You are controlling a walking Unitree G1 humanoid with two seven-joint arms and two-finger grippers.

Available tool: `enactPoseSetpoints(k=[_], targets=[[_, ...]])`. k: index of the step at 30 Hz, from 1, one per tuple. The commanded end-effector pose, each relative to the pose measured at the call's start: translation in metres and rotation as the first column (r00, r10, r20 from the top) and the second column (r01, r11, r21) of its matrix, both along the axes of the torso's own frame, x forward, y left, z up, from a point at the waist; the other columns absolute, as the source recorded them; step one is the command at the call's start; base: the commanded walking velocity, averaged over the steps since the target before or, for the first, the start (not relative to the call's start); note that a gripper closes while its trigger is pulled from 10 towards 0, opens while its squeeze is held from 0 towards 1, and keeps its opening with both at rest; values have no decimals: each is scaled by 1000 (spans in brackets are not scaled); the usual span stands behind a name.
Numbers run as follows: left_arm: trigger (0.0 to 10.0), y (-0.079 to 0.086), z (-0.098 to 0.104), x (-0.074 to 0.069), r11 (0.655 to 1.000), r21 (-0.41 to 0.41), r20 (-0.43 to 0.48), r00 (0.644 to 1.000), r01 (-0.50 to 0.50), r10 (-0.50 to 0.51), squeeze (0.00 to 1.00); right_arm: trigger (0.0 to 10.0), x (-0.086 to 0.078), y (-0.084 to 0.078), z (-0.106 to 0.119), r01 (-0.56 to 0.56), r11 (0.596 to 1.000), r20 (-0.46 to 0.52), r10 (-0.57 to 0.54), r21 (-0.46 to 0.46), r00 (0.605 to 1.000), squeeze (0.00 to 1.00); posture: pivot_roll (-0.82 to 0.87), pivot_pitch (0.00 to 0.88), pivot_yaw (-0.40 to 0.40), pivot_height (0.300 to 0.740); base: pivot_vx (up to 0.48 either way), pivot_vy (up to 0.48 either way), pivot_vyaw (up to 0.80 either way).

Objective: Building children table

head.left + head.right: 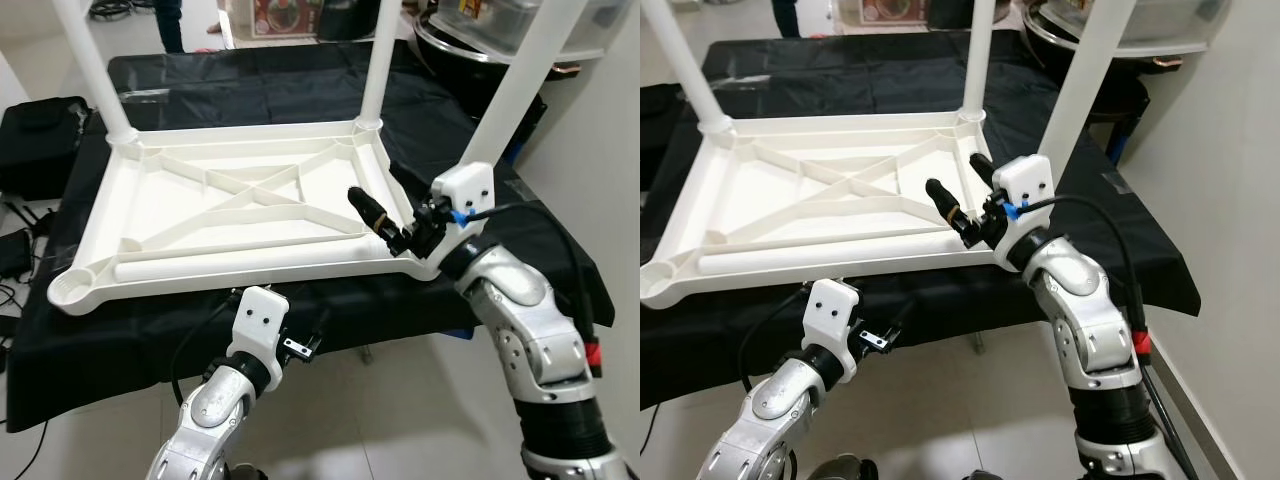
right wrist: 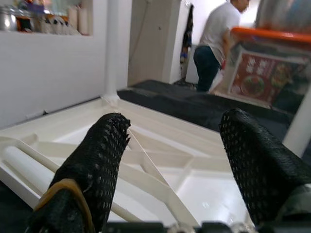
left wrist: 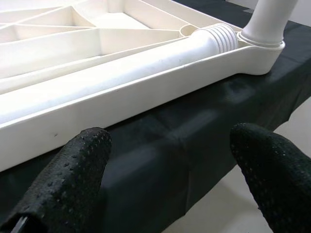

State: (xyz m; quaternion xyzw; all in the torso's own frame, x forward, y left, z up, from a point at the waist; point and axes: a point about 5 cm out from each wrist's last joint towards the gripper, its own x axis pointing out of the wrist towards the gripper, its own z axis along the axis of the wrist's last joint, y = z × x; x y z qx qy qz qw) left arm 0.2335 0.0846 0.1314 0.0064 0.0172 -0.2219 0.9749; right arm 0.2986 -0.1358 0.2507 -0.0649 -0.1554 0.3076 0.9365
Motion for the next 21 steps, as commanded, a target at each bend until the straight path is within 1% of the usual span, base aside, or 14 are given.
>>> enactPoseSetpoints(k=[1, 2, 3, 4, 5, 6, 7, 8, 11, 12, 15, 19, 20, 21], targets=[[10000, -1, -3, -2, 1000, -3, -12, 1000, 12, -12, 0, 10000, -1, 3, -4, -30, 999, -52, 28, -39, 998, 0, 82, 115, -62, 740, 0, 0, 0], [10000, -1, -3, -2, 1000, -3, -13, 1000, 13, -13, 0, 10000, -1, 9, -16, -58, 990, -163, 37, -126, 986, 0, 81, 117, -61, 740, 0, 0, 0], [10000, -1, -3, -2, 1000, -3, -13, 1000, 13, -13, 0, 10000, -1, 9, -16, -58, 990, -163, 37, -126, 986, 0, 81, 117, -61, 740, 0, 0, 0], [10000, -2, -3, -1, 1000, -3, -14, 1000, 15, -15, 0, 10000, -1, 10, -30, -67, 981, -272, 16, -180, 962, 0, 84, 125, -63, 740, 0, 0, 0], [10000, -2, -3, -1, 1000, -3, -14, 1000, 15, -15, 0, 10000, -1, 10, -30, -67, 981, -272, 16, -180, 962, 0, 84, 125, -63, 740, 0, 0, 0], [10000, -2, -3, -1, 1000, -3, -14, 1000, 16, -16, 0, 10000, 0, 10, -37, -45, 976, -326, -27, -211, 945, 0, 85, 131, -66, 740, 0, 0, 0], [10000, -2, -3, -1, 1000, -3, -14, 1000, 16, -16, 0, 10000, 0, 10, -37, -45, 976, -326, -27, -211, 945, 0, 85, 131, -66, 740, 0, 0, 0], [10000, -2, -2, 0, 1000, -3, -13, 1000, 16, -16, 0, 10000, 3, 8, -41, -6, 977, -366, -74, -215, 928, 0, 85, 131, -66, 740, 0, 0, 0], [10000, -3, -2, 0, 1000, -2, -11, 1000, 16, -16, 0, 10000, 13, 3, -34, 100, 982, -381, -156, -162, 911, 0, 82, 142, -66, 740, 0, 0, 0], [10000, -3, -2, 0, 1000, -2, -11, 1000, 16, -16, 0, 10000, 13, 3, -34, 100, 982, -381, -156, -162, 911, 0, 82, 142, -66, 740, 0, 0, 0], [10000, -3, -1, 1, 1000, -1, -11, 1000, 15, -15, 0, 10000, 21, -6, -27, 203, 972, -395, -234, -119, 889, 0, 81, 155, -64, 740, 0, 0, 0], [10000, -3, -1, 1, 1000, -1, -11, 1000, 15, -15, 0, 10000, 23, -10, -26, 244, 963, -399, -268, -111, 877, 0, 81, 157, -65, 740, 0, 0, 0], [10000, -3, -1, 1, 1000, -1, -11, 1000, 15, -15, 0, 10000, 24, -15, -27, 291, 952, -424, -303, -94, 853, 0, 80, 161, -63, 740, 0, 0, 0], [10000, -3, -1, 1, 1000, -1, -11, 1000, 15, -15, 0, 10000, 24, -15, -27, 291, 952, -424, -303, -94, 853, 0, 80, 161, -63, 740, 0, 0, 0]])
